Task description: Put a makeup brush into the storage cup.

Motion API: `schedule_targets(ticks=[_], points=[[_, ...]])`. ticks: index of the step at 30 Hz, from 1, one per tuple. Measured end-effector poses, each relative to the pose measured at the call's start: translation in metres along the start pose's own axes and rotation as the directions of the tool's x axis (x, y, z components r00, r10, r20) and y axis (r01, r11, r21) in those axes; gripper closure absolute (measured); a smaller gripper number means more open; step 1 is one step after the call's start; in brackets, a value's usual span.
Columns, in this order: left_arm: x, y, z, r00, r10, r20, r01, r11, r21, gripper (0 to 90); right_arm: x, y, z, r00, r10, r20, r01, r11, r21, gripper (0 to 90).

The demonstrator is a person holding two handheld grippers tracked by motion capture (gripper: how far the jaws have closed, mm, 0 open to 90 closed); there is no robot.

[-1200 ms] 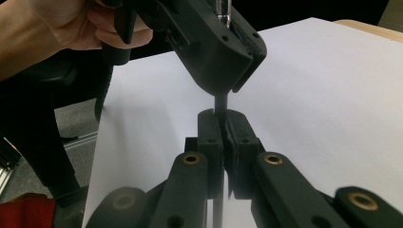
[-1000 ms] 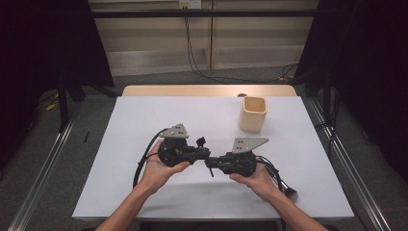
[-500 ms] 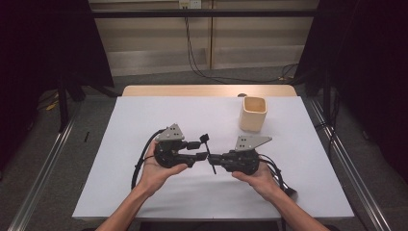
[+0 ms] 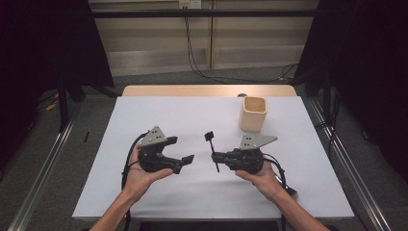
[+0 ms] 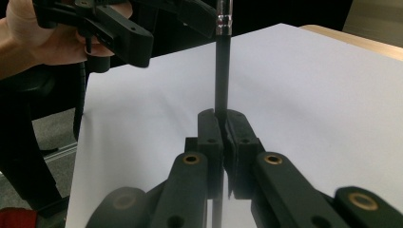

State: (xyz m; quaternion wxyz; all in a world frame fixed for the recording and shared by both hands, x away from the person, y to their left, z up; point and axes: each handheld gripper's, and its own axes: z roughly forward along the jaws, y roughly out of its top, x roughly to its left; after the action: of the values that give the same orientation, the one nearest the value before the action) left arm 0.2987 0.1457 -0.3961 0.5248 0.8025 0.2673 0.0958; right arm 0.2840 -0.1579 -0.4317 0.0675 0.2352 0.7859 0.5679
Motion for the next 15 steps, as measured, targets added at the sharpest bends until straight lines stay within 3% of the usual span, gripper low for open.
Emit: schedule_targets(ticks=[3, 7, 10, 12, 15], points=[[0.001, -0.003, -0.005, 0.9998, -0.012, -0.016, 0.012, 0.9998, -0.015, 6.3, 0.000, 0.000, -0.001, 1.0000, 0.001, 0.004, -0.001, 1.000, -0.003, 86.4], [0.003, -0.008, -0.012, 0.9995, 0.002, -0.033, -0.003, 0.9996, -0.028, 4.2, -0.001, 0.000, -0.005, 0.9998, 0.008, 0.018, -0.008, 1.000, -0.011, 86.4], [0.007, -0.013, -0.018, 0.9998, -0.008, -0.020, 0.008, 0.9995, -0.032, 4.1, -0.002, 0.001, -0.010, 0.9995, 0.012, 0.031, -0.011, 1.000, -0.019, 86.4], [0.010, -0.016, -0.021, 0.9985, -0.032, -0.043, 0.031, 0.9988, -0.038, 3.6, -0.004, 0.001, -0.013, 0.9988, 0.017, 0.047, -0.017, 1.000, -0.014, 86.4], [0.014, -0.021, -0.025, 0.9954, -0.021, -0.093, 0.016, 0.9987, -0.048, 3.6, -0.007, 0.001, -0.016, 0.9979, 0.026, 0.059, -0.025, 1.000, -0.013, 86.4]])
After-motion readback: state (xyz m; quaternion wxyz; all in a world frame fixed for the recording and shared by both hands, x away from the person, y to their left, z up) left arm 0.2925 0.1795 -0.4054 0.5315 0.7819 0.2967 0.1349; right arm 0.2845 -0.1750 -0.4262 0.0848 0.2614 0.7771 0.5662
